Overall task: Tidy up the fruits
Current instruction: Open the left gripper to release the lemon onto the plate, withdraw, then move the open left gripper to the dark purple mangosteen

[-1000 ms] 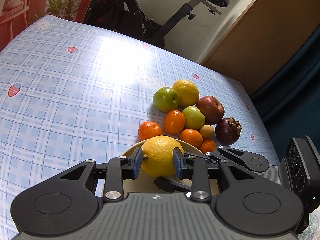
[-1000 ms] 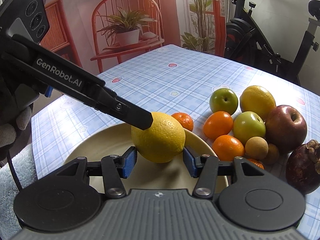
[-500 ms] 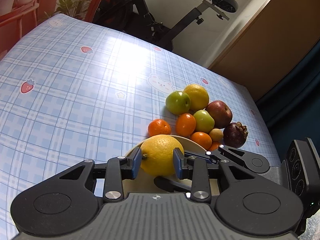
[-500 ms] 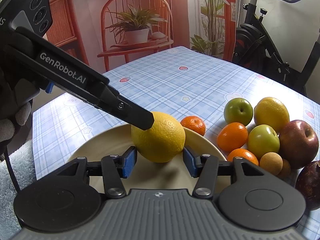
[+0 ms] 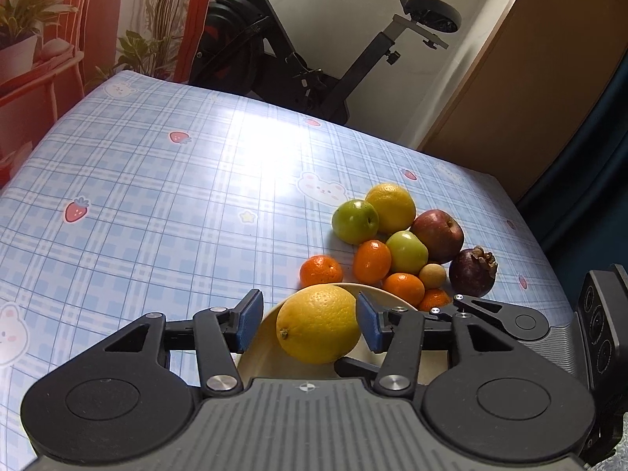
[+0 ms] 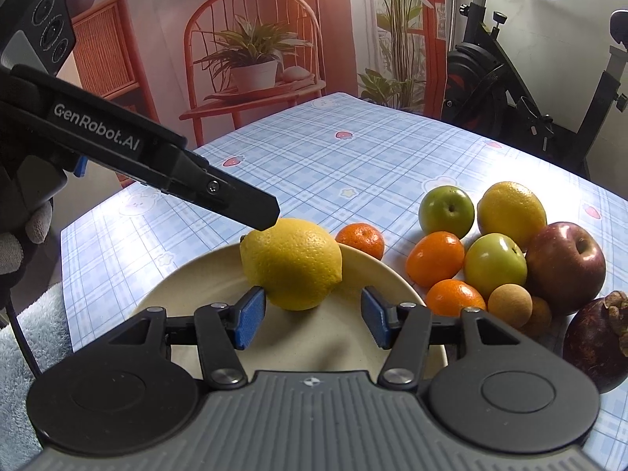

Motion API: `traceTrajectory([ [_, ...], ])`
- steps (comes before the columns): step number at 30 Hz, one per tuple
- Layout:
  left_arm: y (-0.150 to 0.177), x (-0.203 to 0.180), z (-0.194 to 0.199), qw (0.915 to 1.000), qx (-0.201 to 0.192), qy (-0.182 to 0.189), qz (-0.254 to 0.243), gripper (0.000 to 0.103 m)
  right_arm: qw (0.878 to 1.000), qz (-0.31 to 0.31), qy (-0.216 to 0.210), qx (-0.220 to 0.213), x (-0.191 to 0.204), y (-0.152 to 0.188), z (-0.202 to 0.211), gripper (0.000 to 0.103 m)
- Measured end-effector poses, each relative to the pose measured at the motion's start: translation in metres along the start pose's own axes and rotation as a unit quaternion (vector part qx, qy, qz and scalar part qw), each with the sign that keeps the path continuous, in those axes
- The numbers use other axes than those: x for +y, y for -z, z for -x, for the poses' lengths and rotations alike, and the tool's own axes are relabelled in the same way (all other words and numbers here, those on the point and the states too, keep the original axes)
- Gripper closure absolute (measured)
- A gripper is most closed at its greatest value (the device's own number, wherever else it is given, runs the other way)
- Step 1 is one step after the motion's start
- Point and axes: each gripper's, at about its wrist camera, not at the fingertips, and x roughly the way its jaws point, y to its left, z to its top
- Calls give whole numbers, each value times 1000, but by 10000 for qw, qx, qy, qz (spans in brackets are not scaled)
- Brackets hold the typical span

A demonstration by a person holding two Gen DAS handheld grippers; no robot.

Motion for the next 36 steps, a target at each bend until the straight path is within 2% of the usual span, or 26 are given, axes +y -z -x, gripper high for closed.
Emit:
traceTrajectory([
  [10, -5, -24, 3, 9985, -291, -205, -417, 49, 9998, -195, 12, -107, -6, 6, 18, 46],
  [17, -8, -37, 5, 9971, -465, -224, -559, 50, 9982, -439, 251, -336, -21, 14, 41, 45],
  [27, -16, -72, -12, 9957, -516, 50, -761, 50, 9908, -801, 812, -734, -59, 23, 90, 45],
  [36, -19, -105, -39, 9938, -420, 280, -991, 50, 9829, -892, 1436, -724, -88, 41, 108, 45],
])
